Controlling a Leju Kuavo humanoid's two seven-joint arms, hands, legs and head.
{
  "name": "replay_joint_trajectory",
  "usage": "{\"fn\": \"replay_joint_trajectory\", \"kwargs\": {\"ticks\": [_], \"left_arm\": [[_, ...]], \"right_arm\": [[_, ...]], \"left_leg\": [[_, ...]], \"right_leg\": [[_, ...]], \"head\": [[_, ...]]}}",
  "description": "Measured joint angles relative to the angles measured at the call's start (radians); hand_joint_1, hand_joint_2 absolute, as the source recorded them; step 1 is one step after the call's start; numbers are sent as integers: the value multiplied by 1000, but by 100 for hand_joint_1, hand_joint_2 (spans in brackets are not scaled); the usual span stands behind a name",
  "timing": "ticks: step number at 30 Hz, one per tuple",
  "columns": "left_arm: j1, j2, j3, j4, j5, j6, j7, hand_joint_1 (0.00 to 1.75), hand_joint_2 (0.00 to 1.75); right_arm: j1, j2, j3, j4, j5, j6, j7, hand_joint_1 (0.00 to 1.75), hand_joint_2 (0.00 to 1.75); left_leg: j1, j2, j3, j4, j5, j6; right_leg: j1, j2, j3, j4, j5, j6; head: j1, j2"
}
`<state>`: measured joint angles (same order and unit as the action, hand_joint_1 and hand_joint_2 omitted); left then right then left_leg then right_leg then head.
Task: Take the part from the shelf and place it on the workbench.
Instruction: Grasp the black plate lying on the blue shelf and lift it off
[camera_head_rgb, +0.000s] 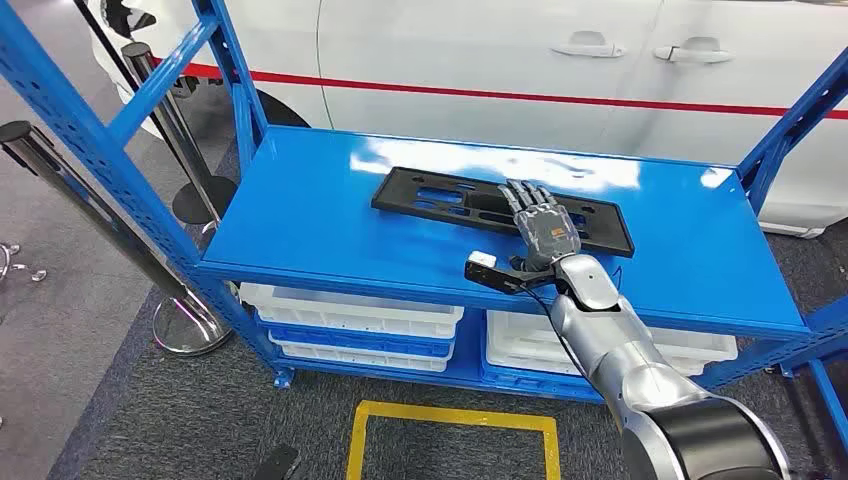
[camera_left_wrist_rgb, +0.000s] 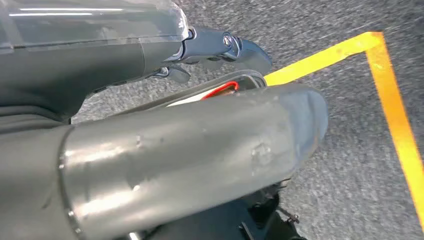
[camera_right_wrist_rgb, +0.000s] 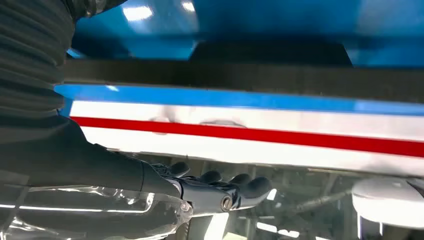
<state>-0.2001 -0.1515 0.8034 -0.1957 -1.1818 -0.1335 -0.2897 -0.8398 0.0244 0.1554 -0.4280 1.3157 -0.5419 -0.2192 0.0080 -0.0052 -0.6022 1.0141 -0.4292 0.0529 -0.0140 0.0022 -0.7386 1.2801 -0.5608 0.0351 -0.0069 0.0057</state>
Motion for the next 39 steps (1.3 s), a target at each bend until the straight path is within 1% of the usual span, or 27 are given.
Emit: {"fn": "replay_joint_trajectory", "kwargs": {"ticks": [2, 3, 4, 5, 7, 8, 11, 12, 14, 16, 17, 18, 19, 21, 22, 23, 26, 28, 29, 31, 32, 33, 34, 36, 37, 38, 39], "left_arm": [[1, 0, 0, 0, -1, 0, 1, 0, 0], [2, 0, 0, 0, -1, 0, 2, 0, 0], [2, -1, 0, 0, -2, 0, 2, 0, 0], [2, -2, 0, 0, -2, 0, 3, 0, 0], [0, -4, 0, 0, -2, 2, 4, 0, 0], [-1, -5, 0, 0, -2, 4, 5, 0, 0], [0, -6, 0, 0, -4, 8, 6, 0, 0], [0, -7, 0, 0, -4, 8, 6, 0, 0], [0, -7, 0, 0, -4, 9, 6, 0, 0], [2, -7, 0, 0, -4, 9, 7, 0, 0], [3, -7, 0, 0, -4, 9, 7, 0, 0], [5, -7, 0, 0, -5, 9, 7, 0, 0], [5, -7, 0, 0, -5, 9, 7, 0, 0], [5, -7, 0, 0, -5, 9, 7, 0, 0], [4, -7, 0, 0, -5, 9, 6, 0, 0], [3, -7, 1, 0, -5, 9, 6, 0, 0], [4, -7, 1, 0, -5, 10, 5, 0, 0], [3, -7, 2, 0, -5, 10, 3, 0, 0], [2, -7, 2, 0, -5, 10, 2, 0, 0], [1, -7, 2, 0, -5, 10, -1, 0, 0], [2, -7, 3, 0, -5, 10, -2, 0, 0], [3, -7, 3, 0, -5, 11, -2, 0, 0], [4, -8, 3, 0, -5, 11, -3, 0, 0], [3, -8, 3, 0, -5, 11, -4, 0, 0], [2, -8, 4, 0, -4, 11, -4, 0, 0], [1, -8, 4, 0, -4, 11, -4, 0, 0], [1, -8, 4, 0, -4, 11, -4, 0, 0]], "right_arm": [[2, -2, 2, 4, 0, 0, 0, 0, 175], [3, -4, 4, 7, 2, -2, 4, 0, 175], [3, -5, 7, 9, 9, -11, 15, 0, 175], [2, -6, 10, 10, 19, -28, 33, 0, 175], [5, -10, 19, 5, 60, -88, 109, 0, 175], [12, -12, 23, -8, 84, -116, 152, 0, 175], [41, -20, 28, -69, 150, -150, 248, 0, 175], [49, -23, 28, -90, 173, -152, 277, 0, 175], [66, -28, 24, -137, 210, -154, 336, 0, 175], [85, -34, 17, -175, 218, -155, 370, 0, 175], [93, -36, 14, -188, 218, -155, 379, 0, 175], [101, -39, 11, -198, 218, -155, 386, 0, 175], [107, -42, 9, -209, 218, -155, 391, 0, 175], [114, -45, 7, -227, 218, -155, 401, 0, 175], [116, -48, 6, -235, 218, -155, 405, 0, 175], [118, -51, 5, -241, 219, -155, 408, 44, 175], [128, -57, 1, -256, 218, -155, 411, 175, 175], [130, -61, -3, -264, 218, -155, 407, 175, 175], [131, -63, -6, -268, 218, -156, 403, 175, 175], [136, -66, -14, -271, 217, -156, 395, 175, 175], [140, -67, -17, -271, 217, -156, 392, 175, 175], [144, -68, -19, -271, 217, -156, 390, 175, 175], [146, -69, -19, -272, 217, -156, 389, 175, 175], [147, -71, -21, -276, 216, -156, 386, 175, 175], [146, -71, -23, -279, 216, -156, 383, 175, 175], [146, -71, -24, -281, 216, -156, 380, 175, 175], [146, -71, -26, -282, 216, -156, 377, 175, 175]], "left_leg": [[0, 0, 0, 1, -1, 0], [0, -1, 0, 2, -1, -1], [0, -1, 1, 4, -3, -3], [0, -1, 1, 6, -6, -6], [-3, -1, -1, 12, -11, -15], [-5, -2, -2, 14, -13, -20], [-3, -1, -2, 16, -17, -34], [-2, -1, -7, 29, -28, -39], [0, 0, -41, 109, -76, -47], [1, 0, -102, 234, -130, -51], [1, 0, -123, 276, -139, -52], [2, 0, -129, 283, -131, -51], [2, 0, -116, 253, -105, -49], [0, 0, -55, 126, -41, -40], [-2, 0, -28, 69, -22, -36], [-5, -1, -11, 34, -14, -32], [-7, -1, -3, 12, -11, -20], [-4, 0, 3, 0, -3, -8], [-2, 1, 5, -4, -1, -3], [-3, 1, 5, -5, 0, 2], [-3, 1, 4, -4, -1, 3], [-3, 0, 4, -2, -1, 2], [-3, 0, 4, 0, -3, 0], [-1, -2, 4, 8, -9, -7], [-2, -3, 2, 14, -13, -12], [-3, -3, 0, 18, -16, -18], [-5, -3, -2, 20, -17, -23]], "right_leg": [[-1, 0, -11, 16, 8, 2], [-2, -1, -11, 10, 24, 3], [-4, -1, 7, -32, 55, 3], [-5, -1, 37, -97, 91, 3], [-3, -1, 91, -208, 130, -3], [-1, 0, 102, -233, 133, -7], [2, 1, 107, -244, 131, -27], [1, 1, 109, -246, 132, -34], [0, 0, 113, -250, 133, -46], [3, 0, 113, -250, 132, -52], [4, 0, 113, -249, 131, -52], [5, 0, 113, -249, 131, -52], [6, 1, 114, -248, 130, -52], [7, 2, 115, -246, 128, -50], [8, 3, 114, -244, 127, -46], [9, 3, 113, -243, 127, -42], [6, 3, 111, -244, 128, -26], [4, 3, 98, -215, 105, -16], [2, 3, 80, -174, 80, -12], [-1, 3, 24, -54, 23, -4], [-3, 3, 1, -6, 9, -1], [-5, 2, -10, 13, 12, 1], [-8, 2, -1, -6, 33, 3], [-13, 0, 54, -120, 95, 6], [-13, 0, 81, -176, 114, 4], [-11, 1, 98, -212, 122, 0], [-9, 2, 105, -226, 120, -5]], "head": [[0, 0], [0, 0], [0, 0], [0, 0], [0, 0], [0, 0], [-1, 0], [-1, 0], [-1, 0], [-1, 0], [-1, 0], [-1, 0], [-1, 0], [-1, 0], [0, 0], [0, 0], [-1, 0], [0, 0], [0, 0], [0, 0], [0, 0], [0, 0], [0, 0], [0, 0], [0, 0], [-1, 0], [-1, 0]]}}
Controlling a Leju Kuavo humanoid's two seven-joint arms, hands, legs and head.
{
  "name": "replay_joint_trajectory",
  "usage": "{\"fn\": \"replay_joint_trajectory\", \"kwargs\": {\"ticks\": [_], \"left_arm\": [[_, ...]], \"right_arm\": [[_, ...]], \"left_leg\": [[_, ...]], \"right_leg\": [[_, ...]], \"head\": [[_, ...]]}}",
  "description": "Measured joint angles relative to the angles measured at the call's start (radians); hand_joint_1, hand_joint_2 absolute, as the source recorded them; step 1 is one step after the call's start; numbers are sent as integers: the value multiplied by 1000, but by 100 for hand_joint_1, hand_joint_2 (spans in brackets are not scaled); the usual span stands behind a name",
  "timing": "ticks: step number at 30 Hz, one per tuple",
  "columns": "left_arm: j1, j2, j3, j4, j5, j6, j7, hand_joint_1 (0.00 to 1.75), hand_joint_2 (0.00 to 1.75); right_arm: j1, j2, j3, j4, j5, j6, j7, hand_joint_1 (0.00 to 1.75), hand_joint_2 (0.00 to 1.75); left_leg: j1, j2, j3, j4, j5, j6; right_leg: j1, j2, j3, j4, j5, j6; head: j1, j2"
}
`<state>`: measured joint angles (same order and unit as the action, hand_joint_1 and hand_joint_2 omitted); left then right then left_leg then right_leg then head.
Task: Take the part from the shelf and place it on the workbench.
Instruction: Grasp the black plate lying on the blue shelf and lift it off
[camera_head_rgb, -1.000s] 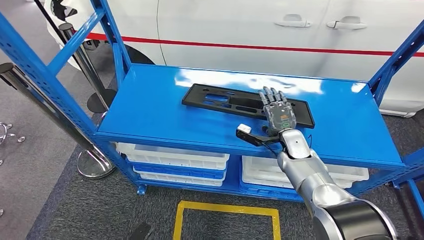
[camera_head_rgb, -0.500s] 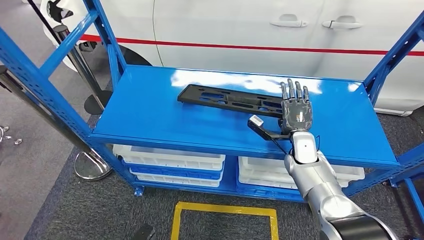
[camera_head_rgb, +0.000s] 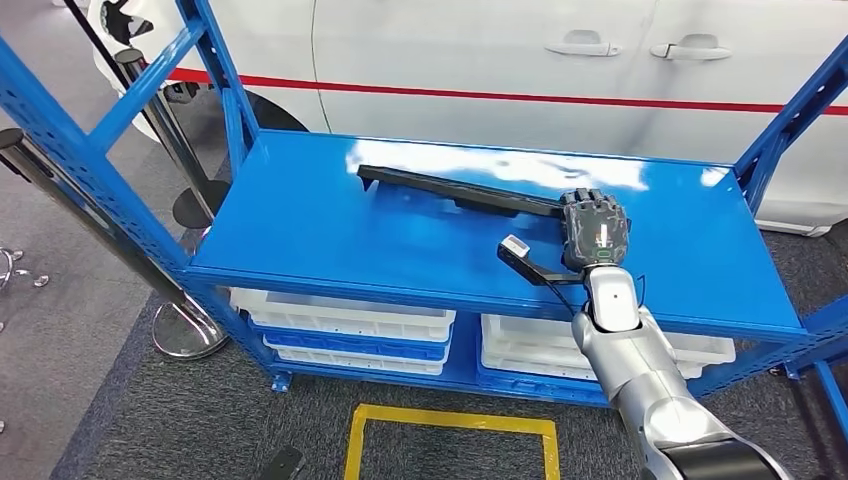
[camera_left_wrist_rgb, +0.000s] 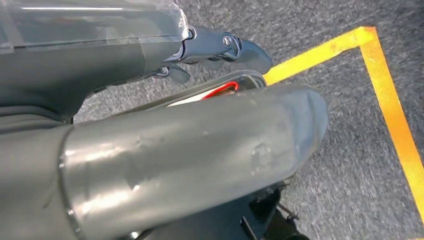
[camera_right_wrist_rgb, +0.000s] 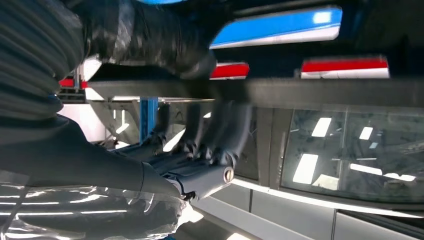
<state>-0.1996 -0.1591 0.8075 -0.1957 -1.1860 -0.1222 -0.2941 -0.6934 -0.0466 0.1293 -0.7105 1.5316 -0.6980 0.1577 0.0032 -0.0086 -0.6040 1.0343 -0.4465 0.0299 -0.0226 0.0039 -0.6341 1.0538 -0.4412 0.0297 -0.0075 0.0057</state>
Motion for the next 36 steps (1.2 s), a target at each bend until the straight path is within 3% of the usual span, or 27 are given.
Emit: {"fn": "replay_joint_trajectory", "kwargs": {"ticks": [2, 4, 7, 9, 10, 11, 13, 14, 17, 19, 20, 23, 24, 25, 26, 27, 29, 33, 34, 36], "left_arm": [[0, 0, 0, 0, 0, 1, 0, 0, 0], [-1, 0, 0, 0, 0, 2, 0, 0, 0], [-1, 0, 0, 0, 0, 6, -1, 0, 0], [0, 0, 0, 0, 0, 8, 0, 0, 0], [0, 0, 0, 0, 0, 8, 0, 0, 0], [0, 0, 0, 0, 0, 9, 0, 0, 0], [-3, 0, 0, 0, 0, 11, -1, 0, 0], [-4, 1, 1, 0, 0, 12, -1, 0, 0], [-5, 1, 1, 0, 0, 14, -2, 0, 0], [-6, 1, 1, 0, 0, 16, -3, 0, 0], [-7, 1, 1, 0, 0, 17, -4, 0, 0], [-11, 0, 1, 0, 0, 18, -5, 0, 0], [-10, 0, 1, 0, 0, 18, -5, 0, 0], [-10, 0, 1, 0, 0, 18, -5, 0, 0], [-9, 0, 1, 0, 0, 18, -6, 0, 0], [-9, -1, 1, 0, 0, 20, -6, 0, 0], [-9, -1, 2, 0, 1, 24, -8, 0, 0], [-4, -1, 3, 0, 1, 31, -12, 0, 0], [-3, -1, 4, 0, 0, 31, -14, 0, 0], [-1, -1, 4, 0, 0, 30, -19, 0, 0]], "right_arm": [[1, 0, -4, -3, 0, 0, -3, 175, 175], [0, 0, -7, -6, -1, 0, -8, 175, 175], [-1, 0, -12, -7, -1, 0, -16, 175, 175], [0, 0, -16, -8, -1, 0, -23, 175, 175], [0, 0, -18, -8, -1, 0, -25, 175, 175], [0, 0, -21, -10, -1, 0, -27, 175, 175], [0, 0, -26, -18, -1, 0, -31, 175, 175], [-1, 0, -29, -21, -1, 0, -34, 175, 175], [0, 0, -40, -27, -1, -1, -43, 175, 175], [0, 0, -47, -39, -3, -1, -54, 175, 175], [0, 0, -53, -47, -5, -1, -61, 175, 175], [1, 1, -75, -62, -9, -1, -75, 175, 175], [3, 1, -81, -63, -12, -1, -81, 175, 175], [6, 1, -87, -68, -18, -1, -93, 175, 175], [9, 3, -97, -83, -29, -1, -116, 175, 175], [13, 6, -112, -105, -43, -1, -149, 175, 175], [20, 24, -158, -172, -76, -1, -247, 175, 175], [22, 95, -284, -338, -118, -2, -464, 175, 175], [21, 114, -309, -373, -119, -2, -495, 175, 175], [18, 149, -344, -439, -121, -2, -537, 175, 175]], "left_leg": [[0, 0, -1, -1, -1, -10], [3, 1, -10, 25, -22, -19], [6, 3, -84, 188, -105, -26], [6, 3, -124, 267, -123, -25], [6, 3, -121, 257, -106, -22], [5, 2, -100, 211, -73, -17], [-1, 3, -41, 80, -13, -3], [-5, 3, -19, 34, 1, 2], [-11, 2, -5, -2, 5, 8], [-7, 4, 2, -17, 14, 16], [-5, 5, 5, -25, 19, 21], [-3, 5, 8, -30, 22, 28], [-2, 5, 7, -28, 21, 28], [-2, 4, 7, -26, 20, 27], [0, 4, 7, -23, 18, 24], [1, 3, 6, -17, 14, 20], [-2, 1, -2, -3, 6, 9], [-2, 1, -12, 6, 2, -10], [0, 2, -16, 17, -7, -15], [3, 3, -49, 92, -54, -23]], "right_leg": [[4, 1, 1, -4, 0, -16], [3, 0, 5, -9, 3, -30], [7, -3, 7, -12, 3, -43], [12, -3, 8, -12, 2, -45], [14, -3, 9, -11, 1, -46], [15, -2, 10, -11, 1, -46], [18, -2, 12, -9, -1, -44], [18, -2, 11, -9, -1, -41], [16, -2, 7, -13, 4, -26], [15, -2, 2, 1, -8, -17], [15, -2, -11, 31, -29, -13], [9, -2, -90, 200, -109, -3], [6, -2, -107, 234, -114, 1], [3, -3, -107, 232, -102, 4], [-1, -3, -89, 195, -74, 6], [-5, -4, -58, 134, -40, 9], [-6, -3, -7, 30, -6, 8], [0, 0, -1, 2, -4, -16], [0, -1, 1, 0, -4, -24], [0, -4, 5, -4, -3, -35]], "head": [[0, 0], [0, 0], [0, 0], [0, 0], [0, 0], [0, 0], [0, 0], [0, 0], [0, 0], [0, 0], [0, 0], [0, 0], [1, 0], [1, 0], [1, 0], [1, 0], [0, 0], [0, 0], [0, 0], [0, 0]]}}
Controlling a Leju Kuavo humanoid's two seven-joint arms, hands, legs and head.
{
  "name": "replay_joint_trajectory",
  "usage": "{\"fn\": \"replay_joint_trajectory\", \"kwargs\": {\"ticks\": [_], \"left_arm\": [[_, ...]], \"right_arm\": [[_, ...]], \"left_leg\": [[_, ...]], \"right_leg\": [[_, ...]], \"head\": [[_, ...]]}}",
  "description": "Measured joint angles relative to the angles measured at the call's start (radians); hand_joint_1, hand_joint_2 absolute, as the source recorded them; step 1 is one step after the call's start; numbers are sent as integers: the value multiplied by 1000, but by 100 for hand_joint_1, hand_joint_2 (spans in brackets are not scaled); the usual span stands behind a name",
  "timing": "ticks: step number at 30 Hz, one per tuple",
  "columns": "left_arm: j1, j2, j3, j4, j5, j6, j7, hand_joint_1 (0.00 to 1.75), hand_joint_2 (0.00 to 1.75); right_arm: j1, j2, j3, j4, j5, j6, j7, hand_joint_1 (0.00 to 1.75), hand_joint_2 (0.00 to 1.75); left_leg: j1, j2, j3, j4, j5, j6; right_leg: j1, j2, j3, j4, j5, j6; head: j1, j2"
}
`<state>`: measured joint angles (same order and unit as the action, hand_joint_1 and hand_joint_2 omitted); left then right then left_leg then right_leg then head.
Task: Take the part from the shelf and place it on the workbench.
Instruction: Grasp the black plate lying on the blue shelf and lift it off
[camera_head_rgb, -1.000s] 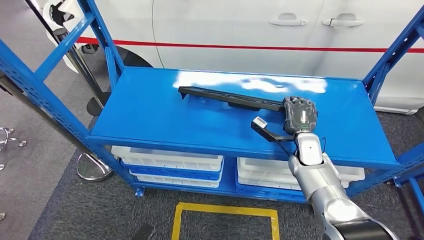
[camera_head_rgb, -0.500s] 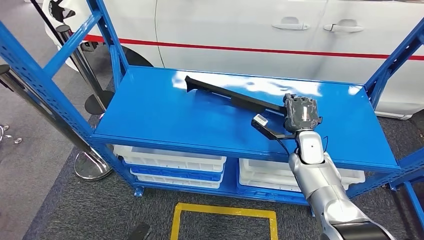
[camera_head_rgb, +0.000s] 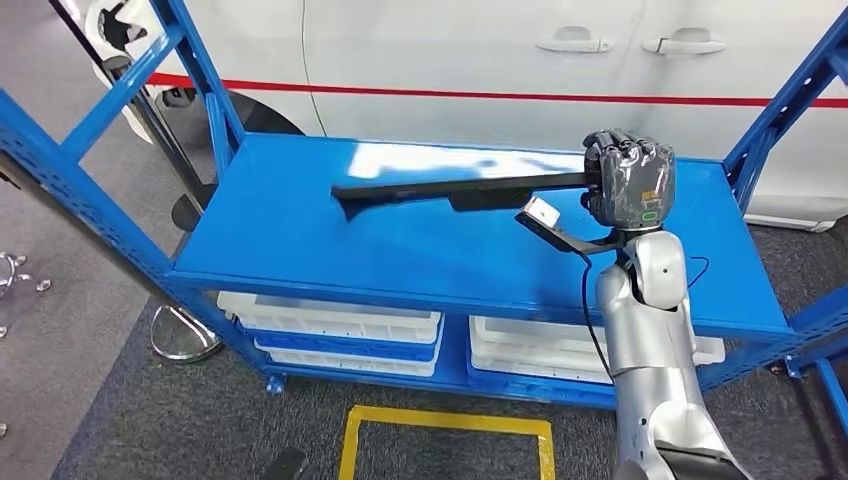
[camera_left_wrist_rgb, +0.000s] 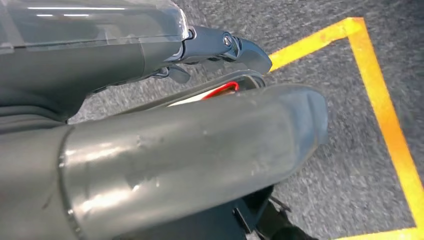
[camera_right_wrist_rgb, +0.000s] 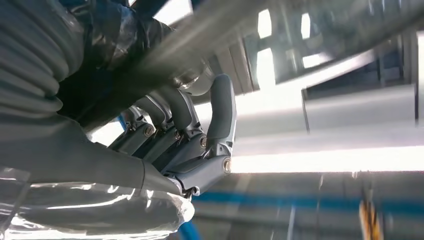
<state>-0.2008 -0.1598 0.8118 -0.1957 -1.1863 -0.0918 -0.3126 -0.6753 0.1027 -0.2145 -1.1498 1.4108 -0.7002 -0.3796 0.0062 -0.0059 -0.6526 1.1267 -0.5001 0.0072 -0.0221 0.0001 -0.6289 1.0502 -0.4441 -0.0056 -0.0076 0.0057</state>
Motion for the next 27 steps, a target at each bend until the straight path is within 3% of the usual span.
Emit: {"fn": "replay_joint_trajectory", "kwargs": {"ticks": [2, 4, 5, 7, 9, 13, 14, 16, 18, 19, 20, 22, 24, 27], "left_arm": [[3, 0, 0, 0, 0, -2, -3, 0, 0], [7, 0, 0, 0, 0, -3, -5, 0, 0], [8, 0, 0, 0, 0, -4, -8, 0, 0], [9, 0, 0, 0, 0, -7, -15, 0, 0], [9, 1, 1, 0, 0, -13, -25, 0, 0], [15, 2, 3, 0, 0, -23, -39, 0, 0], [16, 3, 3, 0, 0, -24, -40, 0, 0], [16, 3, 3, 0, 0, -24, -41, 0, 0], [18, 3, 3, 0, 0, -24, -41, 0, 87], [19, 3, 3, 0, 0, -24, -41, 0, 131], [20, 3, 3, 0, 0, -24, -41, 0, 175], [21, 3, 3, 0, 0, -24, -41, 0, 175], [21, 3, 3, 0, -2, -24, -44, 0, 175], [24, 3, 3, 0, -6, -22, -49, 0, 175]], "right_arm": [[-1, 29, -18, -52, -2, 0, -25, 175, 175], [1, 48, -29, -83, -3, 0, -39, 175, 175], [2, 56, -32, -98, -3, 1, -48, 175, 175], [3, 73, -37, -131, -6, 1, -71, 175, 175], [5, 90, -39, -167, -13, 1, -100, 175, 175], [22, 123, -39, -234, -40, 1, -146, 175, 175], [23, 128, -39, -245, -43, 1, -150, 175, 175], [25, 133, -39, -261, -46, 1, -152, 175, 175], [33, 136, -39, -268, -47, 1, -152, 175, 175], [36, 138, -39, -270, -47, 1, -152, 175, 175], [39, 139, -39, -272, -47, 1, -153, 175, 175], [40, 141, -39, -279, -47, 1, -156, 175, 175], [41, 147, -39, -292, -52, 1, -167, 175, 175], [47, 162, -39, -314, -63, 1, -183, 175, 175]], "left_leg": [[1, 0, -58, 125, -55, -4], [1, 0, -86, 177, -56, -3], [1, 0, -75, 150, -31, 0], [-1, 0, -18, 27, 32, 8], [-6, 0, 27, -67, 59, 15], [-6, -1, 39, -97, 66, 29], [-4, -1, 42, -103, 69, 36], [-4, 0, 45, -108, 73, 43], [-5, 0, 44, -108, 72, 46], [-5, 0, 44, -108, 72, 46], [-5, -1, 44, -107, 72, 46], [-5, -2, 45, -104, 70, 42], [-8, -2, 41, -97, 67, 34], [-10, -2, 38, -97, 66, 20]], "right_leg": [[4, -1, 1, 0, -1, -6], [8, -1, 1, 1, -2, -8], [10, 0, 1, 2, -2, -8], [11, 2, 3, 3, -3, -7], [13, 4, 1, 3, -3, -2], [12, 4, -1, 4, -7, 18], [11, 4, -9, 24, -22, 21], [10, 4, -53, 121, -77, 26], [9, 4, -108, 237, -122, 30], [8, 4, -120, 259, -121, 31], [8, 3, -112, 243, -102, 31], [7, 3, -54, 124, -39, 27], [12, 3, -2, 19, -6, 21], [15, 4, 9, -8, -3, 9]], "head": [[0, 0], [0, 0], [0, 0], [0, 0], [0, 0], [0, 0], [0, 0], [1, 0], [1, 0], [1, 0], [1, 0], [1, 0], [1, 0], [1, 0]]}}
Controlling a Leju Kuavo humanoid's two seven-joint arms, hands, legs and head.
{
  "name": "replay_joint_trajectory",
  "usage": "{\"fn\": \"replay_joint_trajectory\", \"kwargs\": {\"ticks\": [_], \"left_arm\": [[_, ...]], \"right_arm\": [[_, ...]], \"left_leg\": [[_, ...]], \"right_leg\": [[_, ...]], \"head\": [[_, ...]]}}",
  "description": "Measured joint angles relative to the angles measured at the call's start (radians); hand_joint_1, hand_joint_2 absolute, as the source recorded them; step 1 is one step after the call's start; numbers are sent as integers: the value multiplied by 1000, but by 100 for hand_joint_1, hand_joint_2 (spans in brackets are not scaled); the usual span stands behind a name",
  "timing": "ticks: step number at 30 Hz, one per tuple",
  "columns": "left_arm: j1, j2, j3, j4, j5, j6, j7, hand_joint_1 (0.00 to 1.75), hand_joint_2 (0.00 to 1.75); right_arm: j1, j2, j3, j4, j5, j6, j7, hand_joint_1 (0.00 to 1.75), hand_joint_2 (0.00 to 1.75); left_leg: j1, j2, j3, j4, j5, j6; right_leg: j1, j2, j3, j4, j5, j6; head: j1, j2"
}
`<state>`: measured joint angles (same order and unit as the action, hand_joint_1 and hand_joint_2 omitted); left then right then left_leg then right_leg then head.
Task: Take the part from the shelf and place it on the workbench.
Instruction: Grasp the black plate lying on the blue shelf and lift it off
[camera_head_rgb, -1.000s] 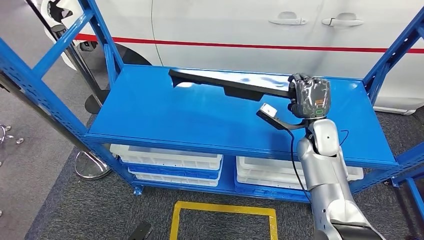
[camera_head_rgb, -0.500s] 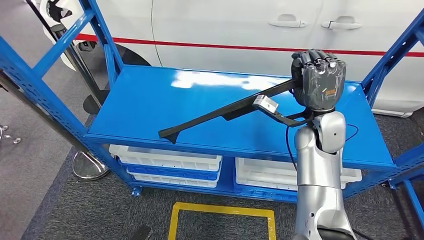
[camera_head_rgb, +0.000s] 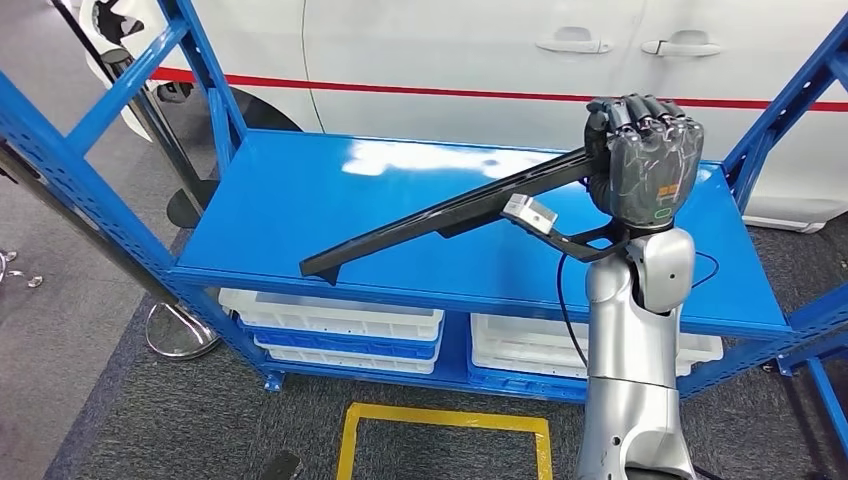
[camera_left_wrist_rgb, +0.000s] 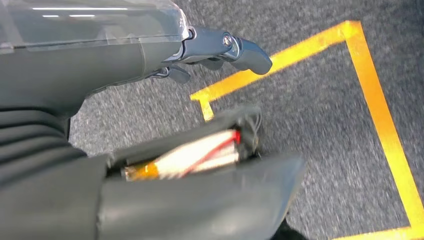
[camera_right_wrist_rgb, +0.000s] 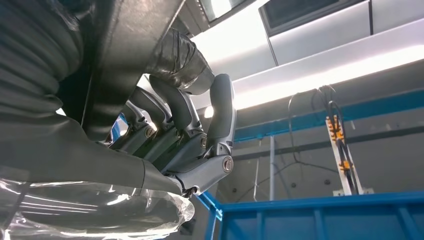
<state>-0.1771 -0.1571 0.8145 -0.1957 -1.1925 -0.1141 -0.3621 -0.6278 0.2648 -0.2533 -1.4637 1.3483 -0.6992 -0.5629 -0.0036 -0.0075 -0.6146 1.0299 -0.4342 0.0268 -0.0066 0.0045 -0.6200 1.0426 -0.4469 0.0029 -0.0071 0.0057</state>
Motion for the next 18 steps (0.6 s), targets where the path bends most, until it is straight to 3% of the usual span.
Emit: {"fn": "replay_joint_trajectory", "kwargs": {"ticks": [2, 3, 5, 7, 8, 9, 11, 13, 16, 18], "left_arm": [[1, 0, 0, 0, -3, 2, -4, 0, 175], [2, 0, 0, 0, -7, 4, -6, 0, 175], [5, 0, 0, 0, -19, 10, -8, 0, 175], [10, 0, -2, 0, -35, 21, -7, 0, 175], [13, 0, -5, 0, -41, 28, -6, 0, 175], [15, 0, -10, 0, -47, 34, -5, 0, 175], [18, 1, -19, 0, -54, 46, -2, 0, 175], [19, 1, -23, 0, -51, 51, -1, 0, 175], [31, 1, -24, 0, -35, 54, -4, 0, 175], [36, 1, -22, 0, -19, 54, -4, 0, 175]], "right_arm": [[3, 11, 2, -13, -14, 0, -8, 175, 175], [5, 16, 5, -20, -24, 0, -12, 175, 175], [10, 27, 17, -31, -42, 0, -19, 175, 175], [21, 34, 31, -38, -49, 0, -22, 175, 175], [28, 36, 39, -42, -50, 0, -22, 175, 175], [36, 37, 49, -48, -51, 0, -21, 175, 175], [47, 40, 75, -61, -55, 0, -16, 175, 175], [53, 43, 102, -70, -64, 0, -6, 175, 175], [69, 44, 139, -74, -88, 0, 8, 175, 175], [78, 44, 164, -74, -104, 0, 9, 175, 175]], "left_leg": [[3, 1, -7, 21, -18, -10], [4, 1, -22, 54, -40, -15], [8, 1, -73, 168, -99, -23], [12, 1, -114, 253, -124, -28], [13, 2, -114, 252, -111, -29], [15, 2, -97, 215, -84, -29], [17, 2, -38, 90, -27, -25], [12, 1, -1, 11, -7, -17], [8, -1, 3, 2, 0, -3], [11, 1, 3, -7, 9, 9]], "right_leg": [[-3, -1, 4, -7, 4, -11], [-4, -3, 6, -10, 5, -16], [-4, -4, 7, -11, 5, -22], [-3, -5, 7, -11, 4, -23], [-2, -5, 7, -10, 4, -23], [-2, -4, 8, -9, 3, -23], [-3, -3, 8, -6, 1, -19], [-2, -2, 5, -2, -1, -10], [-3, -2, 3, -3, 1, 5], [-3, -2, -6, 24, -28, 12]], "head": [[0, 0], [0, 0], [0, 0], [0, 0], [0, 0], [0, 0], [0, 0], [0, 0], [0, 0], [0, 0]]}}
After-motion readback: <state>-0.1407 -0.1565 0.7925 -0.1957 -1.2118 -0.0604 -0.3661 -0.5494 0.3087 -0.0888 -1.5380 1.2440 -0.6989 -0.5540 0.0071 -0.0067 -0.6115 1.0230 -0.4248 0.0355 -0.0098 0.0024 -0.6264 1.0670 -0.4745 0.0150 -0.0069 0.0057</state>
